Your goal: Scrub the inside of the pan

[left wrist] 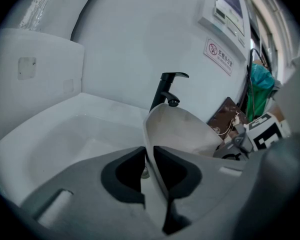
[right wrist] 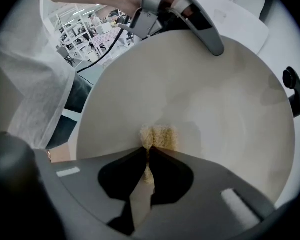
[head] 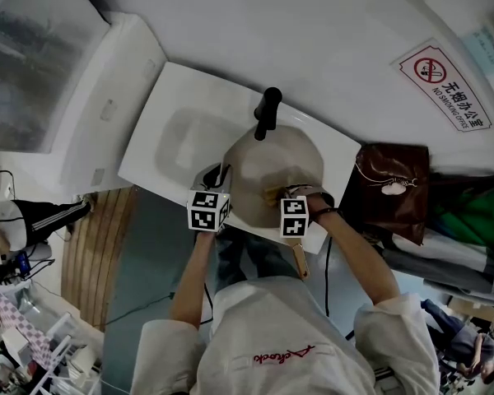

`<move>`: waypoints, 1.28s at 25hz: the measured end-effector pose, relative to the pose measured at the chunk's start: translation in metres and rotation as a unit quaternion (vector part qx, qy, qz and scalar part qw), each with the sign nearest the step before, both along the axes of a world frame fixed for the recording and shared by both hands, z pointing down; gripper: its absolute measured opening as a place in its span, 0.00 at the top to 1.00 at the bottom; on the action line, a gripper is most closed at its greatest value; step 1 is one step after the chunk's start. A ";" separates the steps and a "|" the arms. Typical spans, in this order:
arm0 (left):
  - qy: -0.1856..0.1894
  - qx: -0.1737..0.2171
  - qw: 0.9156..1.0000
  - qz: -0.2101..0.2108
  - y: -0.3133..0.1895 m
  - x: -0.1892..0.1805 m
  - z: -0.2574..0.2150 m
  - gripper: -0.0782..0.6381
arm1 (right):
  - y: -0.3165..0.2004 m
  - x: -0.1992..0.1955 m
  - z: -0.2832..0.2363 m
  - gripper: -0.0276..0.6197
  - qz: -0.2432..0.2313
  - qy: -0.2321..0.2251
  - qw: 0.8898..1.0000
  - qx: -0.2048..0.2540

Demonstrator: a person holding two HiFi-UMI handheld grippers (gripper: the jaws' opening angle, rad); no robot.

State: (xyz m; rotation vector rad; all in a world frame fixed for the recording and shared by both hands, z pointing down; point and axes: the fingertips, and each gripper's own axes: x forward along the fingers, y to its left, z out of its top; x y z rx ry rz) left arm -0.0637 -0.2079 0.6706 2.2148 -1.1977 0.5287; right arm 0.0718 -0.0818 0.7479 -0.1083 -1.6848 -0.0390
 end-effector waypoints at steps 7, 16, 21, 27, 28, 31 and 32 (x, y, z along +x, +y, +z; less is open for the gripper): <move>-0.006 0.007 1.000 -0.001 0.003 -0.004 -0.007 0.80 | -0.004 -0.013 -0.011 0.91 0.087 -0.071 0.994 0.005; -0.028 0.015 0.999 -0.011 0.007 -0.007 -0.020 0.79 | -0.055 -0.010 -0.055 0.91 0.236 -0.178 0.949 0.106; -0.048 0.020 0.998 -0.024 0.007 -0.015 -0.029 0.79 | -0.083 -0.001 -0.085 0.91 0.308 -0.222 0.912 0.154; -0.057 0.052 0.996 -0.035 0.012 -0.022 -0.055 0.83 | -0.101 0.006 -0.125 0.91 0.387 -0.290 0.854 0.193; -0.057 0.057 0.996 -0.035 0.012 -0.022 -0.060 0.84 | -0.103 0.006 -0.130 0.91 0.394 -0.297 0.847 0.197; -0.055 0.071 0.995 -0.033 0.012 -0.019 -0.073 0.88 | -0.108 0.006 -0.144 0.91 0.408 -0.314 0.831 0.209; -0.053 0.075 0.995 -0.030 0.012 -0.016 -0.076 0.88 | -0.109 0.006 -0.149 0.91 0.410 -0.319 0.827 0.214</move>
